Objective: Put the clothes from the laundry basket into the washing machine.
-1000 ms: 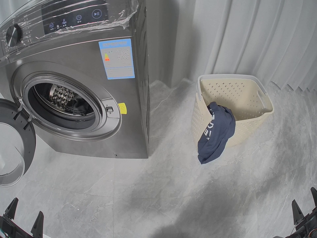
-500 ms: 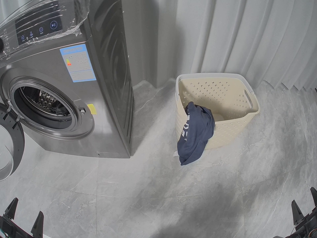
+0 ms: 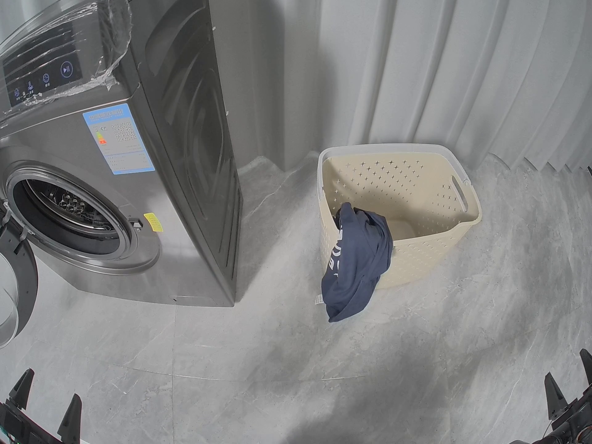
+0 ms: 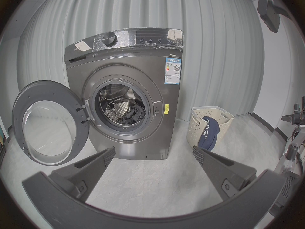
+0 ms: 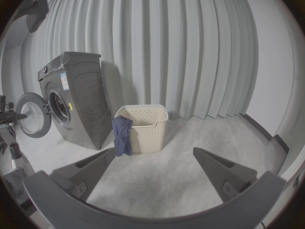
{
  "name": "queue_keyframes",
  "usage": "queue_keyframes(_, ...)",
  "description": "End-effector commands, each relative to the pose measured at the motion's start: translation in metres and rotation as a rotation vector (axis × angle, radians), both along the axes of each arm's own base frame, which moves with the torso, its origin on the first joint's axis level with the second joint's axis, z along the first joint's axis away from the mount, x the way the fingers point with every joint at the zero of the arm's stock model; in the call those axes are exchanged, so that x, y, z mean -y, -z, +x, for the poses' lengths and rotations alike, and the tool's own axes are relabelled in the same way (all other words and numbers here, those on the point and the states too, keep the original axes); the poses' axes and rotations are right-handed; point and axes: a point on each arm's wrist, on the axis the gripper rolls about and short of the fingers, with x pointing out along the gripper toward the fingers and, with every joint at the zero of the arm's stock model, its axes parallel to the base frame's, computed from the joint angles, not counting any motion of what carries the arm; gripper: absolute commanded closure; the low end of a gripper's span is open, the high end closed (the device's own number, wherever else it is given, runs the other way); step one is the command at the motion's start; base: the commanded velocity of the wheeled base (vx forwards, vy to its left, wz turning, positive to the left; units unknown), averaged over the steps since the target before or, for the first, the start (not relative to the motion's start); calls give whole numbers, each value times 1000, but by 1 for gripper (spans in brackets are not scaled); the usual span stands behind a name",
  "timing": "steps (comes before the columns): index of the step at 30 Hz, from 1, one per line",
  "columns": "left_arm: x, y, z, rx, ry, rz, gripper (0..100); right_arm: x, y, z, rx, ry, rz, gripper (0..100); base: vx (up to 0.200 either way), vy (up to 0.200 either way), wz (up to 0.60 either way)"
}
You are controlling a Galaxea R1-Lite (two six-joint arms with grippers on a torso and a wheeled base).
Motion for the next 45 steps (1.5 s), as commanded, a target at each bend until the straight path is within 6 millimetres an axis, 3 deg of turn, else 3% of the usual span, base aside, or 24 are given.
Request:
queue_keyframes(1, 0, 4, 0, -6, 0, -3, 0, 0, 4, 1, -10, 2, 0, 0, 0, 0, 0)
queue_keyframes(6, 0, 4, 0, -6, 0, -3, 0, 0, 4, 1, -10, 2, 0, 0, 0, 0, 0)
queue_keyframes(24, 0, 4, 0, -6, 0, 2, 0, 0, 4, 1, -6, 3, 3, 0, 0, -200, 0)
queue_keyframes(33, 0, 4, 0, -6, 0, 5, 0, 0, 3, 1, -3, 22, 12, 0, 0, 0, 0)
queue_keyframes(35, 0, 4, 0, -6, 0, 5, 0, 0, -7, -2, 52, 17, 9, 0, 0, 0, 0)
queue_keyframes(38, 0, 4, 0, -6, 0, 4, 0, 0, -47, -12, 181, 9, 22, 0, 0, 0, 0)
queue_keyframes(45, 0, 4, 0, -6, 0, 5, 0, -4, -58, 48, -256, -187, 89, 0, 0, 0, 0)
